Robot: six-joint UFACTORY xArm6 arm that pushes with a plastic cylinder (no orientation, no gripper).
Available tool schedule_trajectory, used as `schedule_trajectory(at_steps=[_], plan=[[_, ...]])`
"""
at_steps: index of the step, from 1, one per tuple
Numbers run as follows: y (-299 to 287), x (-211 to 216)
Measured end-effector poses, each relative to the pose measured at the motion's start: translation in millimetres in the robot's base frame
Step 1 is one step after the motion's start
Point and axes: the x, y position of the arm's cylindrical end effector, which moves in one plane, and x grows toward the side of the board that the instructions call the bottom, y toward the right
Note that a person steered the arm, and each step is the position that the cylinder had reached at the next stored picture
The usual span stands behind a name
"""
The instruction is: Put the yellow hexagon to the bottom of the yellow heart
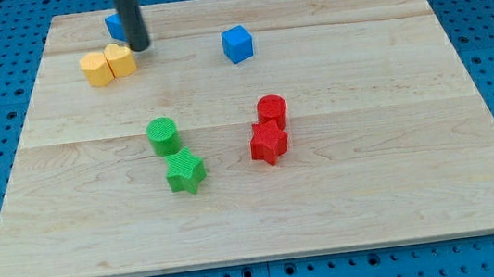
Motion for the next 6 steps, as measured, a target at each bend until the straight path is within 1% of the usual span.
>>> schedule_trajectory(at_steps=[1, 2, 3, 4, 5, 6], plan=[[-55.1, 3.1], [-72.7, 26.2], [-68.4, 32.6], [-49.0, 69.3], [-47.0, 64.4], [-97.2, 42.7]])
